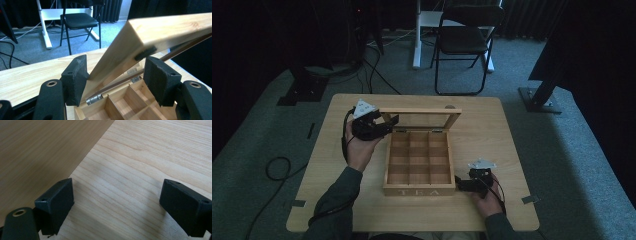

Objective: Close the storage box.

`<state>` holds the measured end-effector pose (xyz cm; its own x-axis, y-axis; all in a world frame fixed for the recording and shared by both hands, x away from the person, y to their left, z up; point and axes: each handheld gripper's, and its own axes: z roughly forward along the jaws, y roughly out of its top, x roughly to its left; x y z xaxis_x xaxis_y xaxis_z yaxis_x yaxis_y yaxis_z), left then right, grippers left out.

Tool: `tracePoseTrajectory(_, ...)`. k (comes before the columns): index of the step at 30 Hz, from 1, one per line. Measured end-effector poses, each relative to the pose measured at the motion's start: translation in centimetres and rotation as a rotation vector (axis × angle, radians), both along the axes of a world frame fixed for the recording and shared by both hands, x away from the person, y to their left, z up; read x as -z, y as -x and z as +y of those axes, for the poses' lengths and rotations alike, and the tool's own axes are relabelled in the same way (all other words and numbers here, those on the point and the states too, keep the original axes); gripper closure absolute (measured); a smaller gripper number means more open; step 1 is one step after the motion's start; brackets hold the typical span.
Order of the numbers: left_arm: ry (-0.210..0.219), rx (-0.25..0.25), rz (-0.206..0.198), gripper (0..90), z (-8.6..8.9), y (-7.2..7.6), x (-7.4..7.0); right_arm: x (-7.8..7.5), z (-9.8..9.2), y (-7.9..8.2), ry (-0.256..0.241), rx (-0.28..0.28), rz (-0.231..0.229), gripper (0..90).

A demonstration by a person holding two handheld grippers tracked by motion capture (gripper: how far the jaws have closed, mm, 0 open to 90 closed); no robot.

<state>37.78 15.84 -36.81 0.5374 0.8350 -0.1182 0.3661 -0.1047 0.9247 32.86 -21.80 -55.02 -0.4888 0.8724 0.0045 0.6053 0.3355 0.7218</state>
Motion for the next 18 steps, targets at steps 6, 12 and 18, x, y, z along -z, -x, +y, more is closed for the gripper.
tracePoseTrajectory(6,-0.004,0.012,-0.018,35.5,0.1,1.5,-0.1,0.0,0.0,0.0,0.000,0.000,-0.002,11.7)
tracePoseTrajectory(12,-0.022,0.002,-0.020,35.4,0.1,2.6,0.3,0.0,0.0,0.0,0.001,0.001,-0.001,11.7)
tracePoseTrajectory(18,-0.001,0.002,0.004,35.5,0.2,3.4,1.0,0.0,0.0,0.0,0.001,0.000,0.000,11.7)
